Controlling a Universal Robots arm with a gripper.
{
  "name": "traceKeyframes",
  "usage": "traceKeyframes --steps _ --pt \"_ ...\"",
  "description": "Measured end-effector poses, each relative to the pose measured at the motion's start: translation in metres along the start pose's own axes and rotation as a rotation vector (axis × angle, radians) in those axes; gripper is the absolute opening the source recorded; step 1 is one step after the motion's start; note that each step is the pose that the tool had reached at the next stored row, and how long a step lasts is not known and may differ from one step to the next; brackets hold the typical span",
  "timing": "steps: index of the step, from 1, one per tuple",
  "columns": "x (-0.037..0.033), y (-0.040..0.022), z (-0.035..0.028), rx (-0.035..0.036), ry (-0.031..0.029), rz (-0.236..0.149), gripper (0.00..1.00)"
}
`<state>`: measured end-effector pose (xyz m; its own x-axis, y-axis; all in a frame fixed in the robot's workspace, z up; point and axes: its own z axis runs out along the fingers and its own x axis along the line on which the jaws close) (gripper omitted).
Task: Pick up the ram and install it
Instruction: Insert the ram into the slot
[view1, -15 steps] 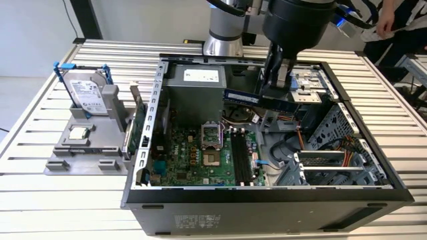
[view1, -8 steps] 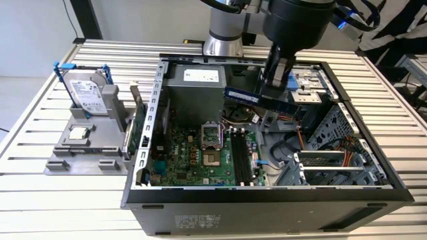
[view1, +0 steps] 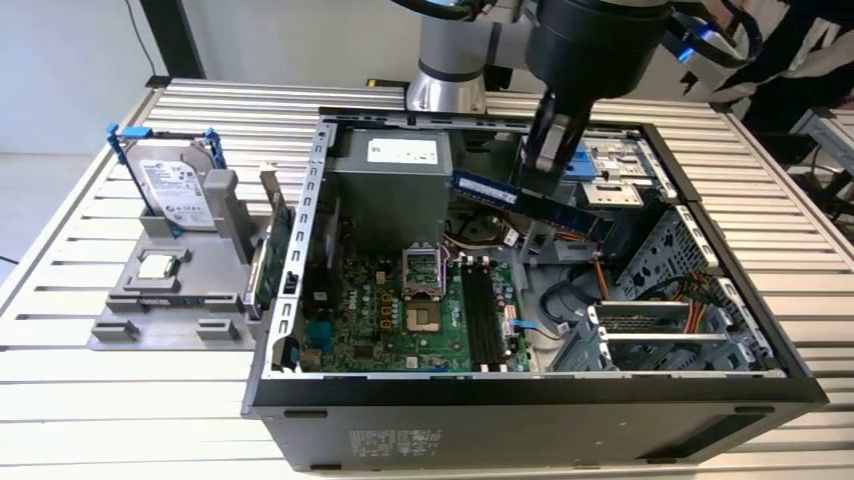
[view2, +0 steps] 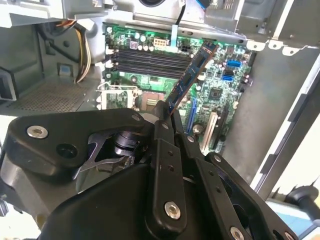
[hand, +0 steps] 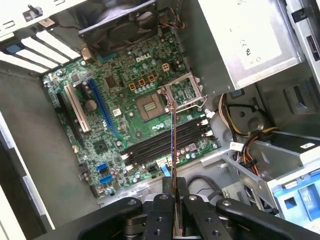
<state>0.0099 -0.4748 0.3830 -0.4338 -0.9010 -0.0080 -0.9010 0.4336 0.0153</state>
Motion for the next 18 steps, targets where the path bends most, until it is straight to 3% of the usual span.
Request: traceKeyframes --steps 18 --pt "0.0000 0.0000 0.0000 0.0016 -0.0030 0.196 0.00"
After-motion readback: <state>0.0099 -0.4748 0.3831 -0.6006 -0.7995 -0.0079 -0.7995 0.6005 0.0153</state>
